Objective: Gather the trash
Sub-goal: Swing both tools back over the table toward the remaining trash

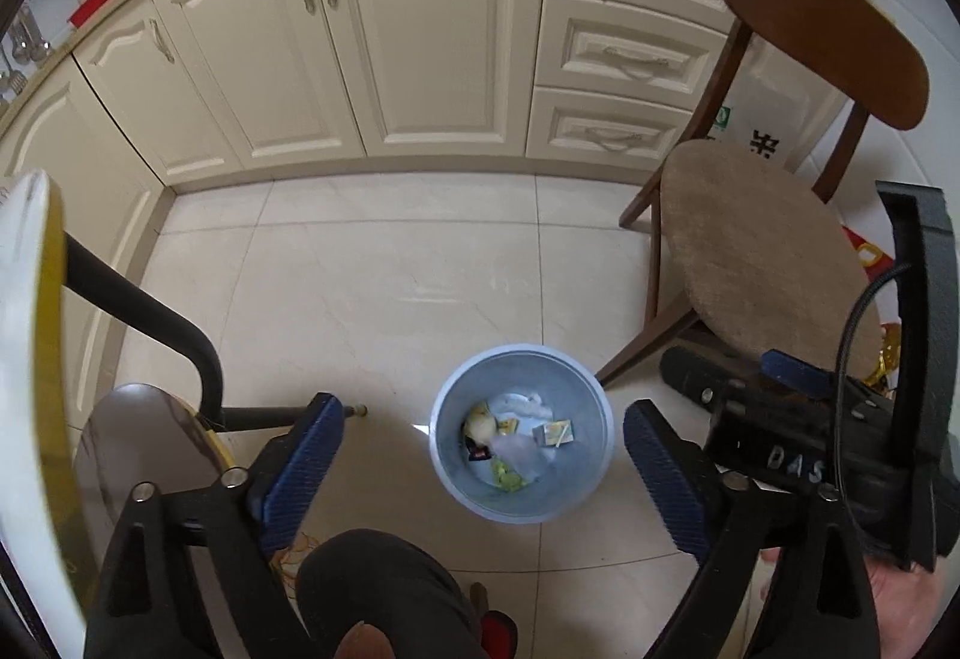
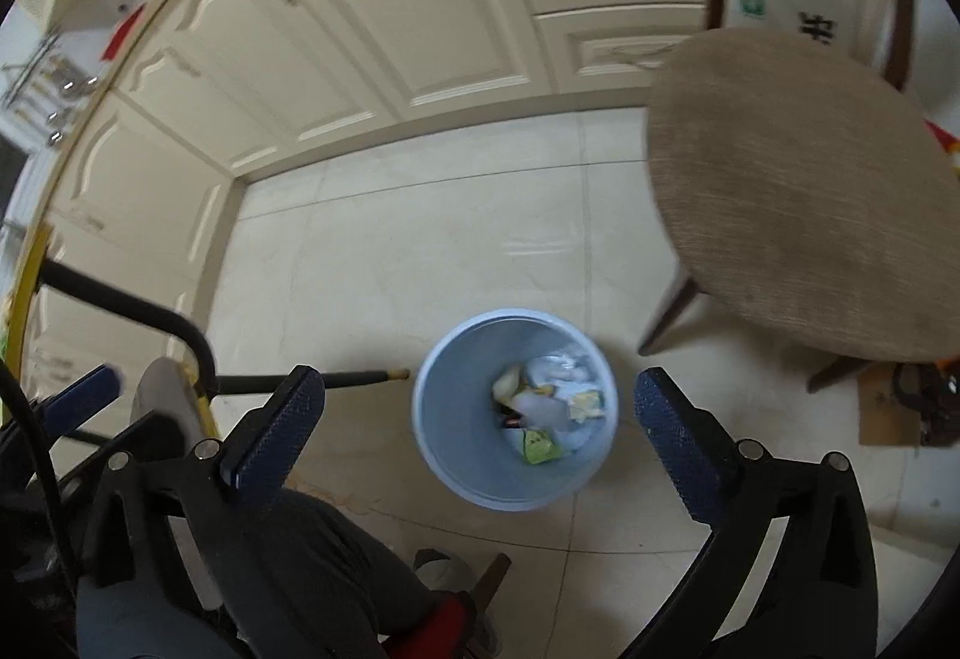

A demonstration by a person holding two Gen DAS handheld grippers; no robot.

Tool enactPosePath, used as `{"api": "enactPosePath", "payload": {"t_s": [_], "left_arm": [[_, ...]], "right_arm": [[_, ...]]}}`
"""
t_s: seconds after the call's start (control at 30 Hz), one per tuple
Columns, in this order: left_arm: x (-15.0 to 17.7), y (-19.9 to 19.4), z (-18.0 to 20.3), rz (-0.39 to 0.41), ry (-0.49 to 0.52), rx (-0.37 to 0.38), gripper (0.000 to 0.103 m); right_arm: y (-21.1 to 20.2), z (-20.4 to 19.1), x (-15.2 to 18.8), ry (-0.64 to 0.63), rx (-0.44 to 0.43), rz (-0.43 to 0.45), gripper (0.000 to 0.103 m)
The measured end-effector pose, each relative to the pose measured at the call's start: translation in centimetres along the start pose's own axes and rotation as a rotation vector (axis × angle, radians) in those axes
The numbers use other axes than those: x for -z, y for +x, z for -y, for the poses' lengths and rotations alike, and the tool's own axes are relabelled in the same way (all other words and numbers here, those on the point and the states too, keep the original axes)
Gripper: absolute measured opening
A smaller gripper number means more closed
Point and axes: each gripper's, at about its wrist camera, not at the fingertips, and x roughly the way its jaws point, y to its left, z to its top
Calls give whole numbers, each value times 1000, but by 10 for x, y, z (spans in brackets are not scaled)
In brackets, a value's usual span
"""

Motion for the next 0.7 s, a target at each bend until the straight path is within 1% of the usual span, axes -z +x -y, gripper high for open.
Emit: {"api": "enactPosePath", "payload": {"t_s": [0.1, 0.33, 0.37, 0.43, 0.53, 0.7], "left_arm": [[10, -19, 2, 33, 4, 6, 92], [39, -75, -7, 122, 9, 30, 93], [43, -84, -8, 140, 11, 37, 95], [56, -106, -17, 178, 23, 63, 102], [76, -138, -32, 247, 33, 59, 102], [106, -182, -63, 325, -12, 61, 102]], "right_arm": [[-12, 0, 0, 17, 27, 14, 103], [-50, -21, 3, -14, 20, 70, 103], [-58, -28, 4, -22, 18, 83, 103], [-69, -36, 4, -34, 17, 100, 103], [-91, -55, 6, -59, 0, 140, 103], [-128, -96, 10, -114, -26, 207, 103]]}}
